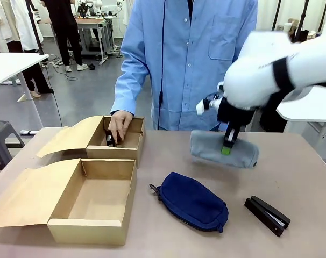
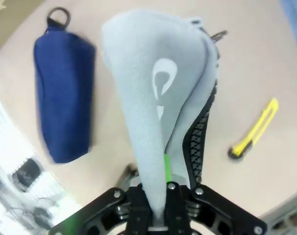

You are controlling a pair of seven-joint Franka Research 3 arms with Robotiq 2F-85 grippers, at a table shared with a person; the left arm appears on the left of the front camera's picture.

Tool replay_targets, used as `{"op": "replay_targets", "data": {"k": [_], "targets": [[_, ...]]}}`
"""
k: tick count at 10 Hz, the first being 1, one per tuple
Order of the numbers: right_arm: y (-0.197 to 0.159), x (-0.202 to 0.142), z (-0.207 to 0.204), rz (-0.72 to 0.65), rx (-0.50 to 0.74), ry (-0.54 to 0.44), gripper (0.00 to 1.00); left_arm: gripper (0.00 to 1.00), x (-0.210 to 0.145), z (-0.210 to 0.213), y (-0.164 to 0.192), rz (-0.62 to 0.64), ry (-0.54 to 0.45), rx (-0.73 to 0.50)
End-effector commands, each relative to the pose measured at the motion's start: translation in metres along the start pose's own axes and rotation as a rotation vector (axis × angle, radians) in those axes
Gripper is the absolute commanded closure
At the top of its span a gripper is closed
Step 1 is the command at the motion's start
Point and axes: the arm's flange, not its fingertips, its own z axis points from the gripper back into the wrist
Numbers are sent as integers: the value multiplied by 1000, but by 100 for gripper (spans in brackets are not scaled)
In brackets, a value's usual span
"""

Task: Place items inside the box.
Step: Pick up a Pencil pouch or Stapler and place it inside the Mailer Box closest to the robot.

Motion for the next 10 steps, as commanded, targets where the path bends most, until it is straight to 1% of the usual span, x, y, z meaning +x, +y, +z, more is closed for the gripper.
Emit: {"op": "replay_targets", "data": {"k": [1,2,3,4,5,6,8,9,10], "targets": [[47,-5,54,-297,77,-42,100,0,-1,-1,-1,-22,-3,-16],[73,-5,67,-669,129,-83,100,0,-1,-1,-1,-22,-3,-16],[95,-4,67,-897,222,-145,100,0,-1,-1,-1,-22,-3,-16],[116,-5,61,-974,264,-202,100,0,-1,-1,-1,-22,-3,-16],[127,-5,51,-1035,228,-245,100,0,-1,-1,-1,-22,-3,-16],[101,-11,80,-603,180,-14,100,0,-1,-1,-1,-22,-3,-16],[101,-11,80,-603,180,-14,100,0,-1,-1,-1,-22,-3,-16],[116,-8,69,-721,210,-36,96,0,-1,-1,-1,-22,-3,-16],[117,13,62,-783,230,-46,96,0,-1,-1,-1,-22,-3,-16]]}}
